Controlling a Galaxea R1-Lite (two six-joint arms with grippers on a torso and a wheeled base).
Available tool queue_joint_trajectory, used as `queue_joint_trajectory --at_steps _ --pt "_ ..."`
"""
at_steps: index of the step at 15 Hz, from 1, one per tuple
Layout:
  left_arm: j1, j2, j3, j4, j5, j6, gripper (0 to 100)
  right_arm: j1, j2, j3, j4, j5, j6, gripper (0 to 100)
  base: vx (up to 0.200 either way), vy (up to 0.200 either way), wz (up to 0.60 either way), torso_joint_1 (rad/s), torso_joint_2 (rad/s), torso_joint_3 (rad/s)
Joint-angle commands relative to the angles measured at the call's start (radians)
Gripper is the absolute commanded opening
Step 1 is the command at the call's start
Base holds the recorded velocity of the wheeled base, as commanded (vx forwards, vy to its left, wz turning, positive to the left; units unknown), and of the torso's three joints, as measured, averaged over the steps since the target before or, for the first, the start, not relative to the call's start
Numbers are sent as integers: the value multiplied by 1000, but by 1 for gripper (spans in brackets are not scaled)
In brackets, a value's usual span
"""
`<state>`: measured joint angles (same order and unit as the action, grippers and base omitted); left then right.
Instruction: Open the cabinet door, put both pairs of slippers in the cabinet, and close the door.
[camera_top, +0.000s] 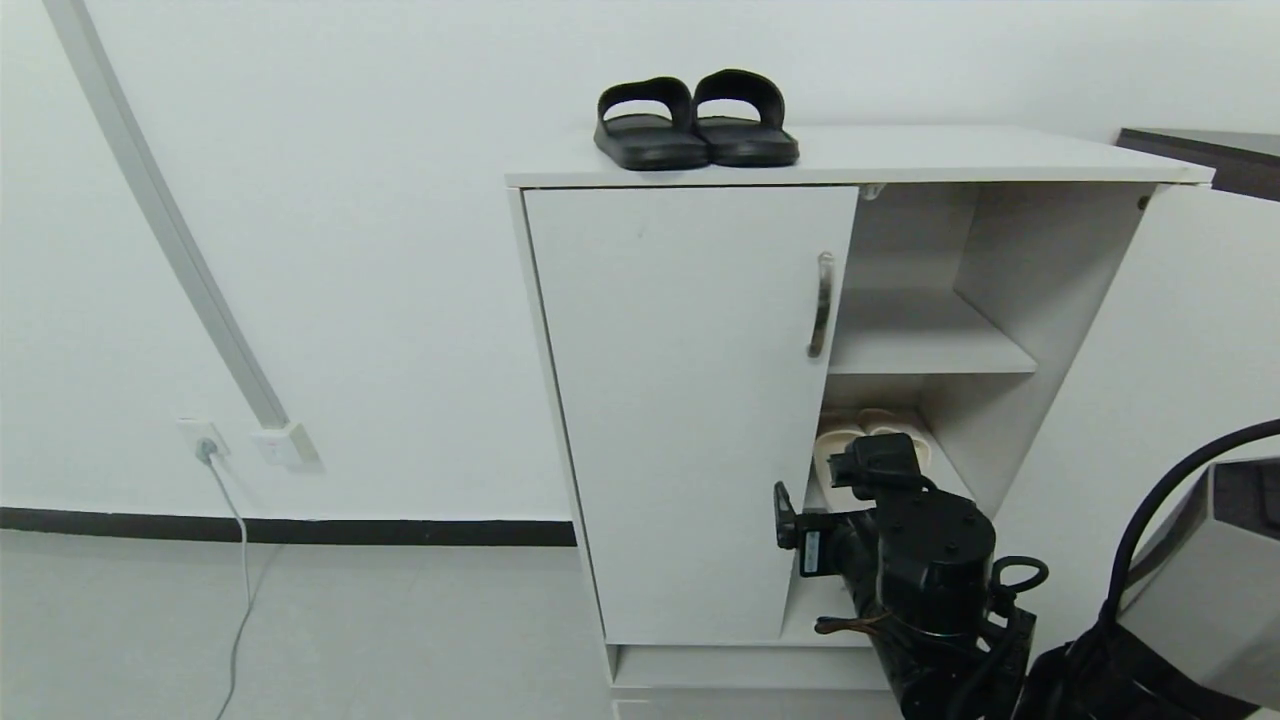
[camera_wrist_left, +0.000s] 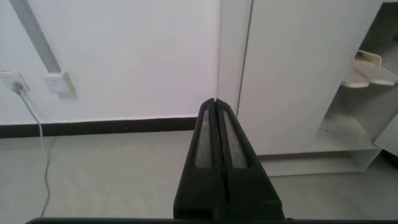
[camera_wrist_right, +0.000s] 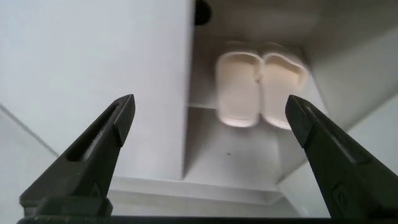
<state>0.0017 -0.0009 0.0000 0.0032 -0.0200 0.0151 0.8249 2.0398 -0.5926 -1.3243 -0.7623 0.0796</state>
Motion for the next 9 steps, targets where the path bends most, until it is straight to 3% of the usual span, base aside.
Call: queue_joint_trajectory --at_steps 1,3,9 --pt "0 1 0 0 0 0 0 0 7 7 -12 1 -7 100 0 200 0 7 2 -2" --pt "0 1 0 0 2 0 0 0 11 19 -49 12 -14 100 0 200 0 2 0 2" --pt "0 1 0 0 2 0 0 0 20 31 -50 31 -34 100 0 0 0 0 0 0"
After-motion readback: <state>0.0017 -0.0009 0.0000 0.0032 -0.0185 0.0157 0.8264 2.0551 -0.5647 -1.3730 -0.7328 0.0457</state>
